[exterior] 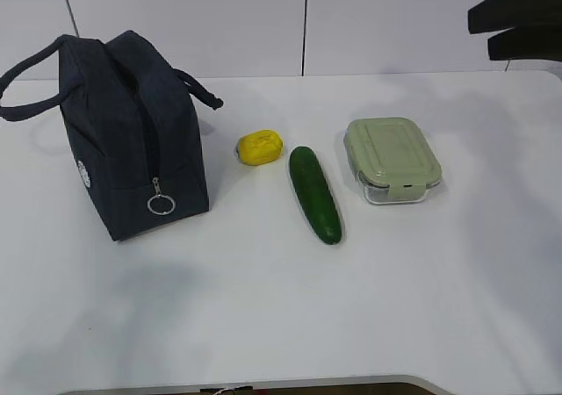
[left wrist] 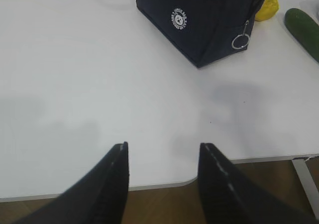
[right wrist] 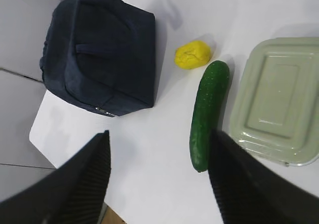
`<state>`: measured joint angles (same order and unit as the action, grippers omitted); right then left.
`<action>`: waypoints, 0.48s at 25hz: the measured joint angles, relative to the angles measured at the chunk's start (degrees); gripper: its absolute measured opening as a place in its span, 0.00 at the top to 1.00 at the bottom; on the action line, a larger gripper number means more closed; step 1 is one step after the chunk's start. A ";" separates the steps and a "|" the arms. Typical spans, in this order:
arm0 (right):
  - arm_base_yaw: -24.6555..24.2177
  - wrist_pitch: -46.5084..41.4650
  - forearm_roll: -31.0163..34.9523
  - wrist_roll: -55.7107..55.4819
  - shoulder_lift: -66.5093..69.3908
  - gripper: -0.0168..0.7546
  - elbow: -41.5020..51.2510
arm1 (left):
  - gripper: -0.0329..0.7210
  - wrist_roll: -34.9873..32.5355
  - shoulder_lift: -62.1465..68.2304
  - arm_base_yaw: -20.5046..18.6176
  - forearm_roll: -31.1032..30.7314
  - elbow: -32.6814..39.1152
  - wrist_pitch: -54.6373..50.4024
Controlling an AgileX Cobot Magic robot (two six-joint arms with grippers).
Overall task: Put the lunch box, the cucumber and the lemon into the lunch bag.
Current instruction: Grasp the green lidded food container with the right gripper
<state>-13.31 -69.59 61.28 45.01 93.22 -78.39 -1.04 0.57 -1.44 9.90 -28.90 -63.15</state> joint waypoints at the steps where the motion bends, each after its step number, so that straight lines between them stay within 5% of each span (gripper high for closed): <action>1: -0.12 0.00 0.00 0.29 1.08 0.34 -0.46 | 0.52 0.00 0.00 0.00 0.00 0.00 0.00; 12: -0.12 0.00 -4.23 -0.88 14.43 0.34 -13.79 | 0.52 0.00 0.00 0.00 0.00 0.00 0.00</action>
<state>-13.43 -69.59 57.05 44.13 107.65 -92.19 -1.04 0.57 -1.44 9.90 -28.90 -63.15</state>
